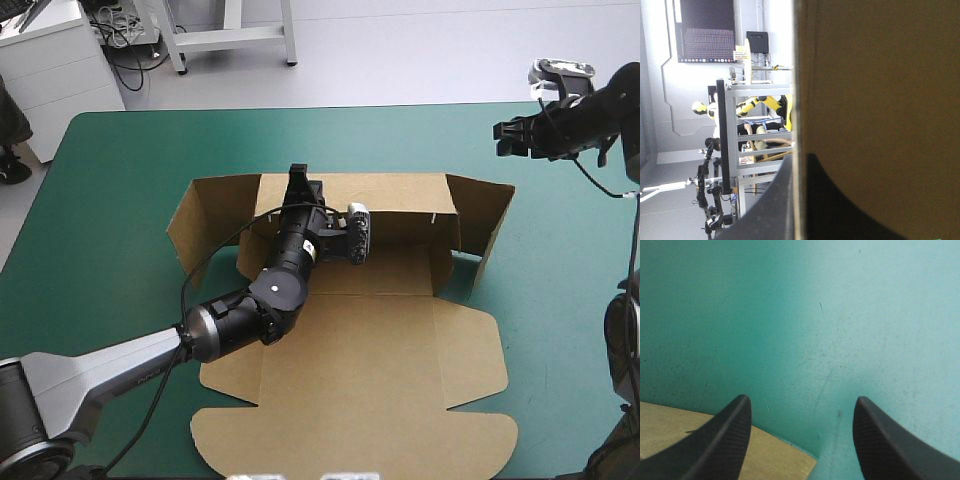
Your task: Fold the box
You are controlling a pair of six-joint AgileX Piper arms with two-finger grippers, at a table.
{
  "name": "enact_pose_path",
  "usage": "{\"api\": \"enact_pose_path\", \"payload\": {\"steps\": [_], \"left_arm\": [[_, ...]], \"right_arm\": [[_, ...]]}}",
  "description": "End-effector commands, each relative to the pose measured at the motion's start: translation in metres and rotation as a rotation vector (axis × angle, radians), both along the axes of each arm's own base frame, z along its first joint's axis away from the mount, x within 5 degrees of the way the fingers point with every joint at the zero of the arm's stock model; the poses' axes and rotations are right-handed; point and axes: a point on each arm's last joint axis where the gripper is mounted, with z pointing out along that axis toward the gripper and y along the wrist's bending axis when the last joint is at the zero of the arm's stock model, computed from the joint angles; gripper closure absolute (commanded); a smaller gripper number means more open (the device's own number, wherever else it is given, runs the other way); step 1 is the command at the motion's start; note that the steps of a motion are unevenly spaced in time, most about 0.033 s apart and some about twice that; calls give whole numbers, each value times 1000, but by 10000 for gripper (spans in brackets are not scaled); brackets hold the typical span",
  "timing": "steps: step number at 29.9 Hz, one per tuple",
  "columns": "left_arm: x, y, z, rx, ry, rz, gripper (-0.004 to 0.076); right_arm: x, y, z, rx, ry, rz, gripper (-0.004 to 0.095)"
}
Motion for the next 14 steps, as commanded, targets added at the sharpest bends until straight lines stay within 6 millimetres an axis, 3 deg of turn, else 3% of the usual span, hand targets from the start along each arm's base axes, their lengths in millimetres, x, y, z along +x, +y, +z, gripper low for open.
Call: {"api": "enact_pose_path", "payload": {"steps": [1, 7, 14], "left_arm": [[0, 11, 29, -51, -113, 61, 756], [5, 15, 29, -63, -109, 73, 756], [5, 14, 28, -69, -103, 65, 756]], "right_arm": [[-7, 6, 24, -6, -74, -3, 363], [1, 6, 12, -1, -33, -5, 363], [1, 8, 12, 5, -32, -1, 363]]}}
